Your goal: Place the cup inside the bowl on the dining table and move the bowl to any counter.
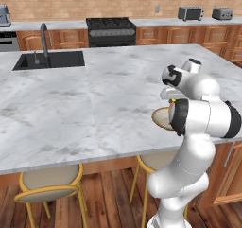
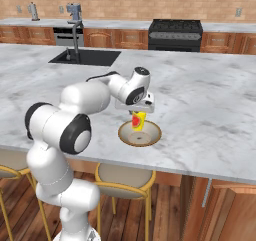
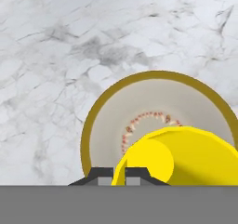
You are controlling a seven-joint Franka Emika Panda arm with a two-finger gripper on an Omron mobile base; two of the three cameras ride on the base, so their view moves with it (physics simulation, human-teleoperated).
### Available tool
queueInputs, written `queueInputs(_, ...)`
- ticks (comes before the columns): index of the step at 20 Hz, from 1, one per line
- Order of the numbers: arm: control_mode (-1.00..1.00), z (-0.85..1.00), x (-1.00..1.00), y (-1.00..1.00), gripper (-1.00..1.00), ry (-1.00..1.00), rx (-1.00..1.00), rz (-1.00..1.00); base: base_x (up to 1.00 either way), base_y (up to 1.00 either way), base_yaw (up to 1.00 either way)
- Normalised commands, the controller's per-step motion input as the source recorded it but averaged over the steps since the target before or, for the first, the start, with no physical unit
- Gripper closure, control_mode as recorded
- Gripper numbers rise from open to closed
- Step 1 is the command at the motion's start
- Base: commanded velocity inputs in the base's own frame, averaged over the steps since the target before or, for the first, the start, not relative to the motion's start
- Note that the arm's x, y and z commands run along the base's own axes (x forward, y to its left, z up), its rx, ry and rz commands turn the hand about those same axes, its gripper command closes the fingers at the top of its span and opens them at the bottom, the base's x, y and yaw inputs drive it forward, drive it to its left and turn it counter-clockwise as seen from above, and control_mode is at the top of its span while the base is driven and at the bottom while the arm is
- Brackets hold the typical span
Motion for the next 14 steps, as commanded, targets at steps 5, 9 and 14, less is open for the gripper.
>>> queueInputs(5, -1.0, -0.09, 0.0, 0.0, 1.0, -0.11, 0.0, 0.01, 0.0, 0.0, 0.0)
queueInputs(9, -1.0, -0.27, 0.0, 0.0, 1.0, -0.08, -0.03, 0.0, 0.0, 0.0, 0.0)
queueInputs(14, -1.0, -0.22, 0.0, 0.0, 1.0, -0.03, -0.06, 0.0, 0.0, 0.0, 0.0)
